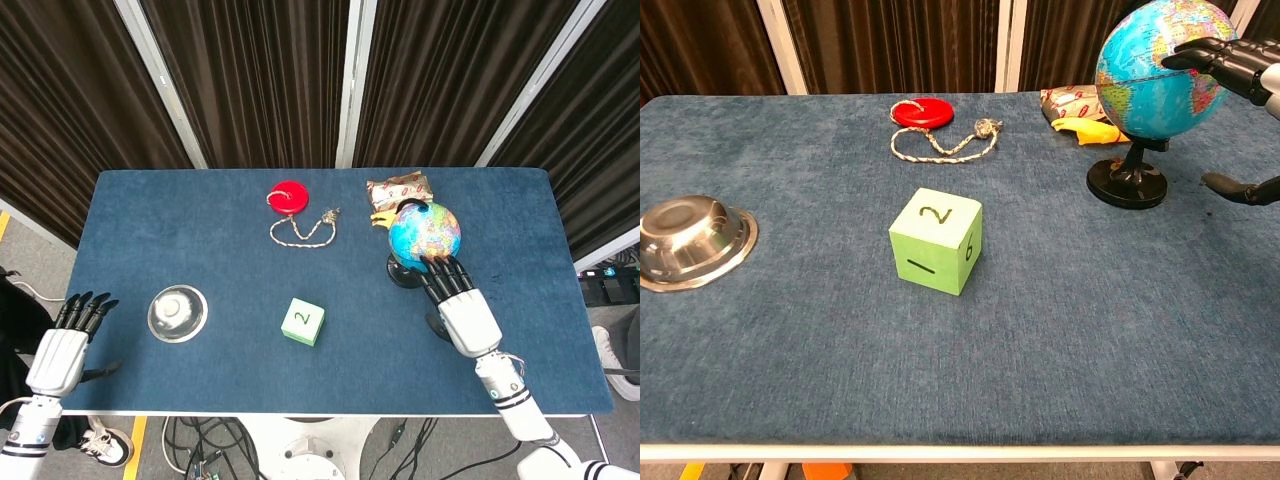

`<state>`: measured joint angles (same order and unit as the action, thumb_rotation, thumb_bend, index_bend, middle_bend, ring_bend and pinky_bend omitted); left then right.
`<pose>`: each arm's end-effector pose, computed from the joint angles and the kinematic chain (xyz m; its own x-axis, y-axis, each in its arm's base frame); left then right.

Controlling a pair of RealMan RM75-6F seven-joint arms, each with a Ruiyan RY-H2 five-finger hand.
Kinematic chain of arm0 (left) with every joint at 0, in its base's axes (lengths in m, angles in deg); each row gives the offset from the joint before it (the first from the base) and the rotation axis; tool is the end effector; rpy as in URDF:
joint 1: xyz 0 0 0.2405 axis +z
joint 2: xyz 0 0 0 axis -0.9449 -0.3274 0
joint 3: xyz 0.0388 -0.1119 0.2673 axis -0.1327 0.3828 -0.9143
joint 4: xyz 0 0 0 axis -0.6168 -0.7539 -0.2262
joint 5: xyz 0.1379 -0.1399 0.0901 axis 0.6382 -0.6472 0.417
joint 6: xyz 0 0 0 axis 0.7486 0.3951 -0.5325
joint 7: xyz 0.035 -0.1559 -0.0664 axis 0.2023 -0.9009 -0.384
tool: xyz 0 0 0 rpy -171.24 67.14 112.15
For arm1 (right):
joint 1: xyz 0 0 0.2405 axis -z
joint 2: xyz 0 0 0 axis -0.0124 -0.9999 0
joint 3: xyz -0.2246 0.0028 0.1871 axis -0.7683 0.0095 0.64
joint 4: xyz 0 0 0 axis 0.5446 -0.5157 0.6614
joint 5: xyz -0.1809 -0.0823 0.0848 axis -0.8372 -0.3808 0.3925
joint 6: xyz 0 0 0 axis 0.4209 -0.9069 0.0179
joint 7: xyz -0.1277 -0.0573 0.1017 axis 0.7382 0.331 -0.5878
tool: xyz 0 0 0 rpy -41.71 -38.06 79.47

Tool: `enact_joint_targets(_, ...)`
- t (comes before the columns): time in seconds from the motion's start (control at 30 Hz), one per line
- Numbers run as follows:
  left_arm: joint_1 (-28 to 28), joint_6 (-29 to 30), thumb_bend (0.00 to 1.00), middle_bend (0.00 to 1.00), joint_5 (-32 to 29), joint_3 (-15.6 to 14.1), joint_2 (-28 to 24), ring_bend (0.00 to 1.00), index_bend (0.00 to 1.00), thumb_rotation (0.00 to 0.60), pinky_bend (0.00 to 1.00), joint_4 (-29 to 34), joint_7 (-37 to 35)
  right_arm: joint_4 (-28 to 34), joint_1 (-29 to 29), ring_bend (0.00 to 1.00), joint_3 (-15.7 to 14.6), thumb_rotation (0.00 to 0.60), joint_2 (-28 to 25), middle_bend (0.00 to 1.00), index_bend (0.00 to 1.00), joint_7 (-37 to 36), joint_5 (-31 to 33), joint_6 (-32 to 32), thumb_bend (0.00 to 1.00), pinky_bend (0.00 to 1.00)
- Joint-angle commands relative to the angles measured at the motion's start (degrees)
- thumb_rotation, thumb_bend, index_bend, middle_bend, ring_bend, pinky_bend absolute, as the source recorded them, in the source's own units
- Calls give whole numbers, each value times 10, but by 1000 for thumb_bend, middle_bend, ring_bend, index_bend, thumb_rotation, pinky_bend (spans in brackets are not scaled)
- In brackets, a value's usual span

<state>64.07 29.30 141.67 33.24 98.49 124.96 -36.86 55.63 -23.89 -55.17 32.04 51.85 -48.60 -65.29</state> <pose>-0.3522 0.2131 0.1069 0.3437 0.0469 0.9379 0.9330 -0.1301 -0.3354 -0.2421 -0.3072 0.0475 0.4828 0.0788 0.8722 -0.7780 -0.4187 0.4684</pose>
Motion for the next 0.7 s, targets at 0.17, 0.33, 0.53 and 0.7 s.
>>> enact_joint_targets(0.17,1,2,0,89,1,-1,-1,24,146,600,50,-1,-1,15,18,0,42,600,-7,0,0,19,122,31,231,0)
enact_joint_targets(0.33,1,2,0,89,1,0,-2,24,146,600,50,2,3,42,30,0,87,600,-28,0,0,64,264,63,223,0)
enact_joint_targets(0.53,-1,0,0,89,2,-1,-1,24,146,600,50,6,9,58,47,0,88,600,-45,0,0,69,287,44,222,0)
enact_joint_targets(0.7,0,1,0,89,2,-1,-2,24,146,600,50,8,11,61,77,0,56,600,-55,0,0,47,247,9,223,0)
